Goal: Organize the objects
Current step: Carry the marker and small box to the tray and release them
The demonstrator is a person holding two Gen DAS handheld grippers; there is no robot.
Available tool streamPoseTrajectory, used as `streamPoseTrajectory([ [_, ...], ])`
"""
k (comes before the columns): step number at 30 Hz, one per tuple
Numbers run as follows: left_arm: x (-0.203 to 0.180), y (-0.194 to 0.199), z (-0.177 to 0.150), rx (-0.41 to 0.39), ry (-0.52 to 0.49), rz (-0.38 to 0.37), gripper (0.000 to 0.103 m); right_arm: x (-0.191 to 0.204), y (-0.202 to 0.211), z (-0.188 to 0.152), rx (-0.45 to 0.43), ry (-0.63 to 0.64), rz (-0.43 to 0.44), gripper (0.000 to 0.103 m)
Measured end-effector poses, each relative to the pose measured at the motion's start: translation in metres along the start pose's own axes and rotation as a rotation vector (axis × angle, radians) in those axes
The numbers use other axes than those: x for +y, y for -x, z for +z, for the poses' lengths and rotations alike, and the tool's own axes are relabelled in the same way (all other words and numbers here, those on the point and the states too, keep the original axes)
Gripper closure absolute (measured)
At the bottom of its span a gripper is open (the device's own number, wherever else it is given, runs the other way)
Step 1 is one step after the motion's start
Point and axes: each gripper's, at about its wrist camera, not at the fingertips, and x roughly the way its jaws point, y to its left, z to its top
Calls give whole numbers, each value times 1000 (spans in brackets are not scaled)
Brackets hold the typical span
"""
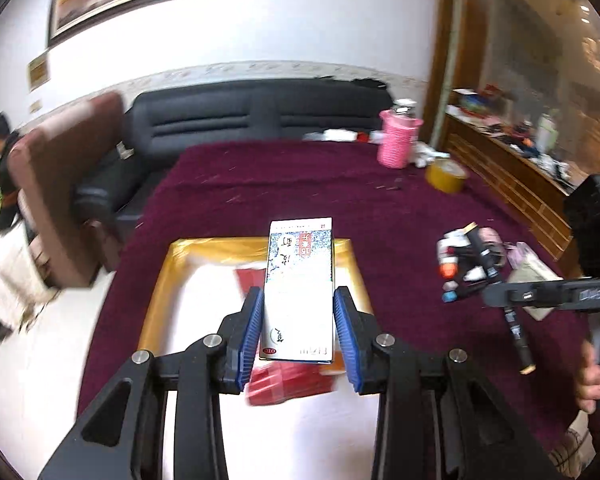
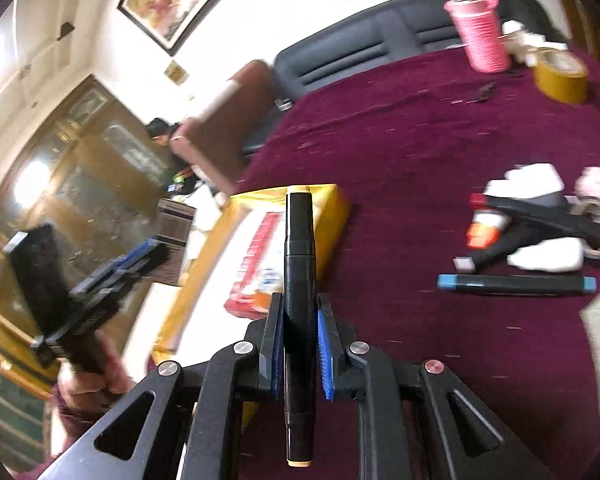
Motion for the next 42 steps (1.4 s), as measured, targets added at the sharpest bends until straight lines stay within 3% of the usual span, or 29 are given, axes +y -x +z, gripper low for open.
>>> streamPoseTrajectory([
  [7, 48, -31, -6, 57, 59, 80, 68, 41, -82, 33, 100, -81, 119, 86],
  [11, 75, -55, -11, 98, 127, 71, 68, 50, -144, 47, 162, -121, 100, 86],
  [17, 100, -90, -16, 161, 183, 77, 68, 53, -204, 60, 209, -159, 49, 86],
  [21, 113, -106, -19, 189, 216, 86, 68, 47, -224, 67, 224, -159, 7, 86],
  [31, 116, -110, -18, 170, 211, 69, 67, 41, -247, 69, 232, -185, -45, 85],
  [35, 116, -106, -18, 155, 223, 18, 47, 43, -246, 70, 216, -181, -60, 85],
  [38, 108, -98, -17, 138, 191, 31, 36, 46, -241, 71, 192, -166, -77, 84],
  [39, 105, -95, -16, 131, 181, 44, 28, 48, -237, 71, 184, -154, -83, 81],
  [41, 103, -84, -15, 108, 176, 73, 21, 53, -225, 73, 155, -121, -106, 63],
  [42, 103, -79, -14, 99, 183, 72, 21, 56, -218, 74, 136, -108, -115, 44],
])
